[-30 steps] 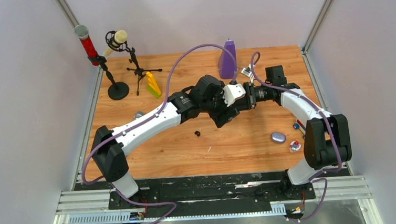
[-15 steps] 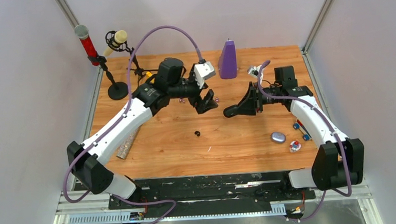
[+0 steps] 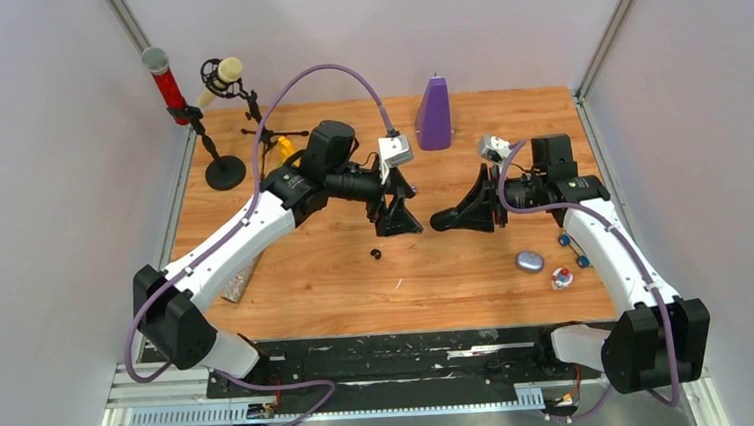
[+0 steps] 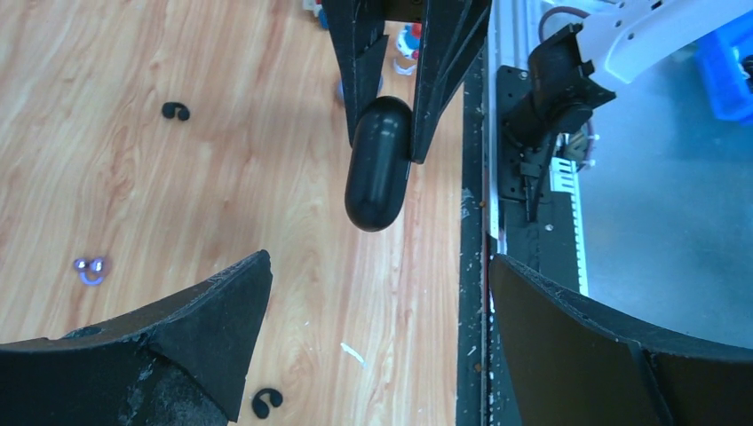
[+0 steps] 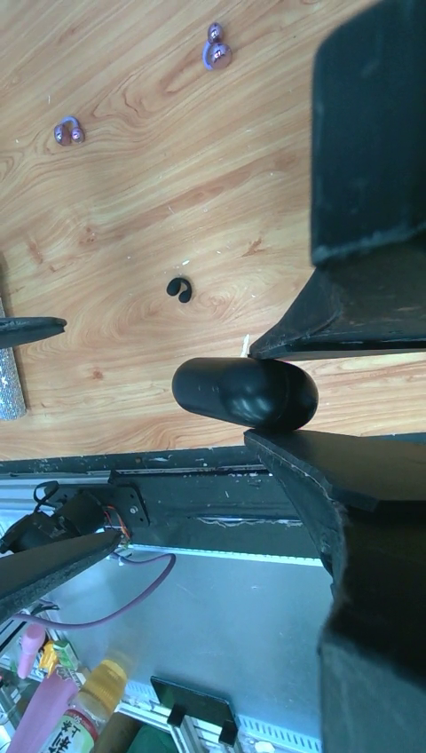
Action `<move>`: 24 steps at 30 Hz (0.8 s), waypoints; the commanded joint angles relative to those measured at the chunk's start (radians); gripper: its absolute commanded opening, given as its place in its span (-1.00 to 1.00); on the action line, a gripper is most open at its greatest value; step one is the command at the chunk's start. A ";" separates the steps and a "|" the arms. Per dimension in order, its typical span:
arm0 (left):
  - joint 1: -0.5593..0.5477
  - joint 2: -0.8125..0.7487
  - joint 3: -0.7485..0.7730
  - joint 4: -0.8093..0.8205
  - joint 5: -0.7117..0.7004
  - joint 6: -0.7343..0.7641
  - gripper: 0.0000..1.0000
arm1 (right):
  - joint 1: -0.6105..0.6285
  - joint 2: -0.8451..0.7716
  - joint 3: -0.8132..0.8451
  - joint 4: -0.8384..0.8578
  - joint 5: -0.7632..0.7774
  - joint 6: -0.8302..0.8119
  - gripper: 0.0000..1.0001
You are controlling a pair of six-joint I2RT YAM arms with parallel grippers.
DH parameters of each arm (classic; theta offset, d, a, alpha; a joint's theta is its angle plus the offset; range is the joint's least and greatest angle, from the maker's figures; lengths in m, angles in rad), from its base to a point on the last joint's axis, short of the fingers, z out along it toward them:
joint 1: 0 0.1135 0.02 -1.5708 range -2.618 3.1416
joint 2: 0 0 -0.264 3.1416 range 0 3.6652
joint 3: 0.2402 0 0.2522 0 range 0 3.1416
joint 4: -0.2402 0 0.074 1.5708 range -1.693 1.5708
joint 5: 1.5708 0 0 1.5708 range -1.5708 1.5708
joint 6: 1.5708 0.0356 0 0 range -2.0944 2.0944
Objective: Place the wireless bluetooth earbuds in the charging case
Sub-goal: Pick up the charging case at the center of the board.
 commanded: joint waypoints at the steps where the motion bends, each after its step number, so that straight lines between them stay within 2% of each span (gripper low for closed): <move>1: -0.004 0.015 -0.002 0.057 0.080 -0.038 1.00 | -0.001 -0.028 -0.006 -0.014 -0.041 -0.086 -1.00; 10: -0.055 0.090 0.020 0.023 0.047 -0.013 1.00 | -0.002 -0.035 -0.002 -0.061 -0.101 -0.131 -1.00; 24: -0.060 0.139 0.076 0.006 0.081 -0.035 1.00 | 0.012 -0.051 -0.019 -0.157 -0.149 -0.288 -1.00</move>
